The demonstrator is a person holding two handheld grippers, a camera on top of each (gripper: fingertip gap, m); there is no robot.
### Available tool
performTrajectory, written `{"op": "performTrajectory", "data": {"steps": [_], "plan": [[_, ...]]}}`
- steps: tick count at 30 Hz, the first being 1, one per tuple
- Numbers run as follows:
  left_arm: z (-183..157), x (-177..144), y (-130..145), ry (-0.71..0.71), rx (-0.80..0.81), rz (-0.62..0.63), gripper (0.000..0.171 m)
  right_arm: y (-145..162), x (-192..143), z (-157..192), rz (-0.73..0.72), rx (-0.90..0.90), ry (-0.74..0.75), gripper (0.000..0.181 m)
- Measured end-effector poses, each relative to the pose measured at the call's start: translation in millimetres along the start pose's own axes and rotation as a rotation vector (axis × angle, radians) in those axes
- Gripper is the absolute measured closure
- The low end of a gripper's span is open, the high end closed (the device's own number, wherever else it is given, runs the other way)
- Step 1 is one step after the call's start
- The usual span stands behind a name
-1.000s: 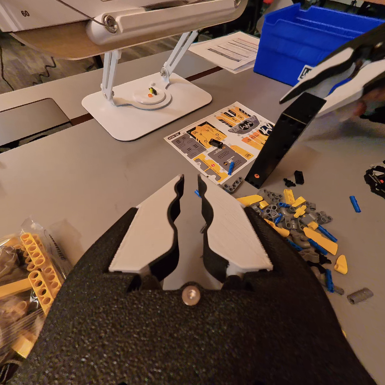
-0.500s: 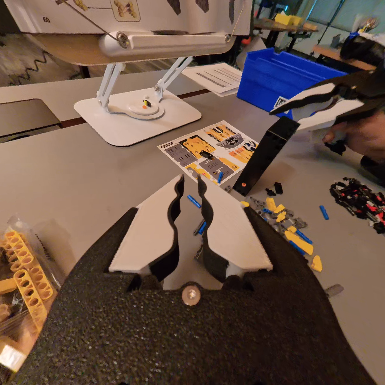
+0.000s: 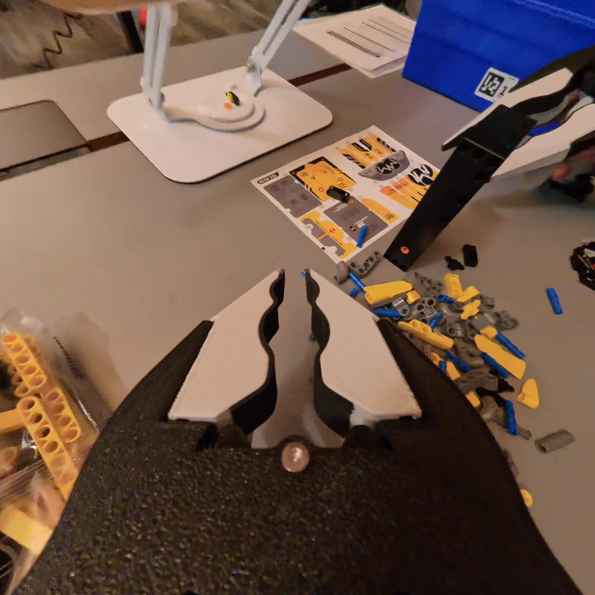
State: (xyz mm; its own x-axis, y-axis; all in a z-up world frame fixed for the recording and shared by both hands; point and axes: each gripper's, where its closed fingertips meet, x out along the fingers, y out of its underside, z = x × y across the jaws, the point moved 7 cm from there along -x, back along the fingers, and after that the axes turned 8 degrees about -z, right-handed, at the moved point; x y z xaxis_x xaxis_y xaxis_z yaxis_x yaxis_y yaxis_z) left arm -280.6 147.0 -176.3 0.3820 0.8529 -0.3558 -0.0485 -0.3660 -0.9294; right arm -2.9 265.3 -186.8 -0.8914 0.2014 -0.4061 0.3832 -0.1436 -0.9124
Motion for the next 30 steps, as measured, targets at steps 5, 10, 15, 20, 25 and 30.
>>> {"op": "performTrajectory", "data": {"steps": [5, 10, 15, 20, 25, 30], "plan": [[0, -4, 1, -0.01, 0.003, 0.015, 0.16, 7, 7, -1, 0.062, -0.017, 0.019, 0.129], [-3, -7, 0, -0.038, 0.056, 0.041, 0.159, 12, 12, 4, 0.122, -0.038, -0.025, 0.129], [-5, -8, -2, -0.068, 0.115, 0.037, 0.159, 12, 12, 6, 0.121, -0.034, -0.048, 0.129], [1, -9, 0, -0.097, 0.11, 0.041, 0.159, 13, 12, 7, 0.127, -0.034, -0.058, 0.129], [8, -11, -1, -0.132, 0.078, 0.021, 0.16, 12, 11, 6, 0.119, -0.05, -0.024, 0.129], [10, -12, -1, -0.145, 0.075, 0.013, 0.16, 11, 7, 2, 0.092, 0.004, -0.024, 0.129]]}}
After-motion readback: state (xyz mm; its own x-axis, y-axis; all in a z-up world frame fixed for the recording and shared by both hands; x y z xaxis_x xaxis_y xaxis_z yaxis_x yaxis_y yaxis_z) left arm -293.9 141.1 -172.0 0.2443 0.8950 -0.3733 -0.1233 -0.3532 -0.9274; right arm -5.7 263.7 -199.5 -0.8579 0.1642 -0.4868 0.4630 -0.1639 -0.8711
